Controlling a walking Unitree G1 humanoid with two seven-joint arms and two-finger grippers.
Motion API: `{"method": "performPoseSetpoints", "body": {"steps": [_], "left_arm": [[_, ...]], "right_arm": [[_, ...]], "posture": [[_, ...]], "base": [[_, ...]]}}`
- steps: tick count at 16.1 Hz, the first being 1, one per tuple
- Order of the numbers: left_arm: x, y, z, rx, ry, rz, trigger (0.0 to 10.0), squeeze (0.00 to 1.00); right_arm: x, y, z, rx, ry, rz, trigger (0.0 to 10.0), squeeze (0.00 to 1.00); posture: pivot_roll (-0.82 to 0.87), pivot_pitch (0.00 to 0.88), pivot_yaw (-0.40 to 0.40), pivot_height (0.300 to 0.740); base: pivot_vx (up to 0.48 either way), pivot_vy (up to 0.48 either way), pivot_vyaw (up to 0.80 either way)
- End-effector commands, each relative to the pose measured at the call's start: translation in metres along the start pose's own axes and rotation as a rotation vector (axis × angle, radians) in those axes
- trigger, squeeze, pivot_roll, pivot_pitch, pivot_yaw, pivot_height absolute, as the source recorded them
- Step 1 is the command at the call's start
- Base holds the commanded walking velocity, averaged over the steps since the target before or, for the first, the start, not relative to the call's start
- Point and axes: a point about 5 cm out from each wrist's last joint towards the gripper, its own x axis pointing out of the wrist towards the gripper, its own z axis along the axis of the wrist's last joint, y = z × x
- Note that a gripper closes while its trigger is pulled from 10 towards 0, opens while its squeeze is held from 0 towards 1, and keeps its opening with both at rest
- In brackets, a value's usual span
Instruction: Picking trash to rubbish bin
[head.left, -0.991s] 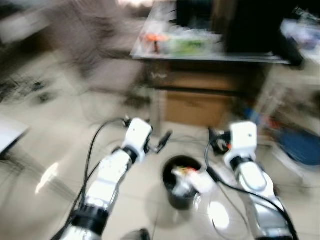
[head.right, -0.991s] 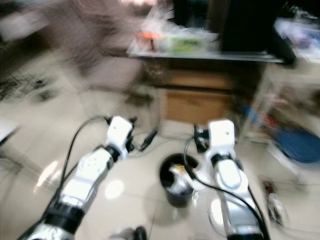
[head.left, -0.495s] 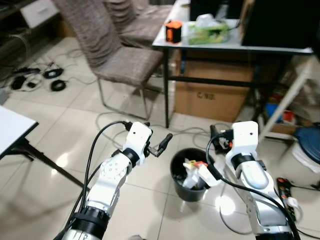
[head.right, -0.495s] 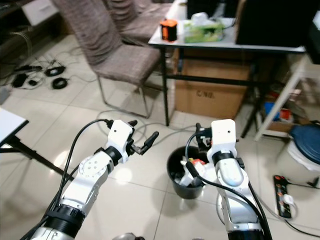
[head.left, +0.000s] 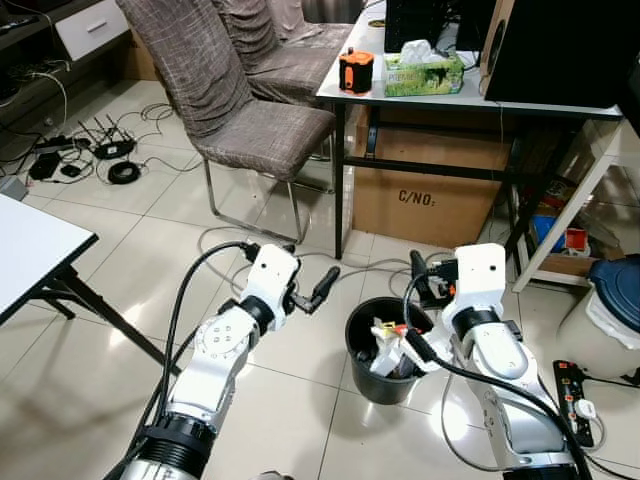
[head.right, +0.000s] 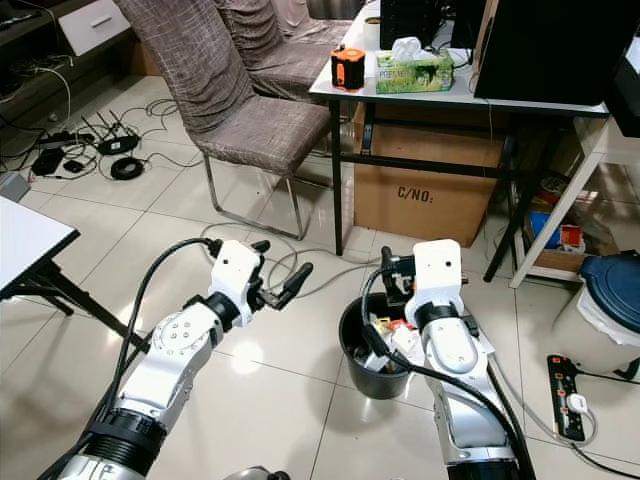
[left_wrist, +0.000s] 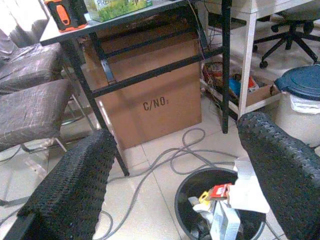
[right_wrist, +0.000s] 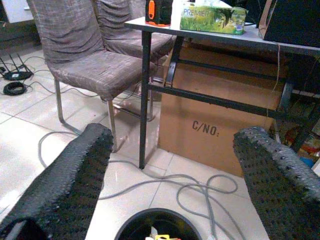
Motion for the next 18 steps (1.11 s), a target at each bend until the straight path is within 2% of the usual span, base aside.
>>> {"method": "performPoseSetpoints", "body": {"steps": [1, 2, 3, 4, 10, 18], "left_arm": [[-0.0022, 0.0032, -0.0022, 0.003, 0.017, 0.010, 10.0, 0.00], [-0.0025, 0.0030, -0.0022, 0.004, 0.017, 0.009, 10.0, 0.00], [-0.0028, 0.0027, -0.0024, 0.005, 0.016, 0.008, 10.0, 0.00], [-0.0031, 0.0026, -0.0025, 0.005, 0.017, 0.008, 10.0, 0.00], [-0.0040, 0.0081, -0.0036, -0.006, 0.026, 0.036, 10.0, 0.00], [-0.0023, 0.0064, -0.0033, 0.002, 0.027, 0.029, 10.0, 0.00]], "right_arm": [[0.0008, 0.0033, -0.0004, -0.007, 0.000, 0.007, 10.0, 1.00], [0.0005, 0.0038, -0.0006, -0.007, 0.000, 0.008, 10.0, 1.00], [0.0005, 0.0041, -0.0010, -0.006, 0.002, 0.009, 10.0, 0.15], [0.0005, 0.0044, -0.0014, -0.005, 0.003, 0.009, 10.0, 0.00], [0.0010, 0.0042, -0.0028, -0.009, 0.011, 0.007, 10.0, 0.00], [0.0008, 0.0042, -0.0043, -0.004, 0.017, 0.000, 10.0, 0.00]], "posture": [[-0.10, 0.099, 0.093, 0.740], [-0.09, 0.099, 0.094, 0.740], [-0.09, 0.099, 0.094, 0.740], [-0.09, 0.099, 0.094, 0.740], [-0.09, 0.101, 0.090, 0.740], [-0.09, 0.098, 0.093, 0.740]], "base": [[0.000, 0.000, 0.00], [0.000, 0.000, 0.00], [0.000, 0.000, 0.00], [0.000, 0.000, 0.00], [0.000, 0.000, 0.00], [0.000, 0.000, 0.00]]}}
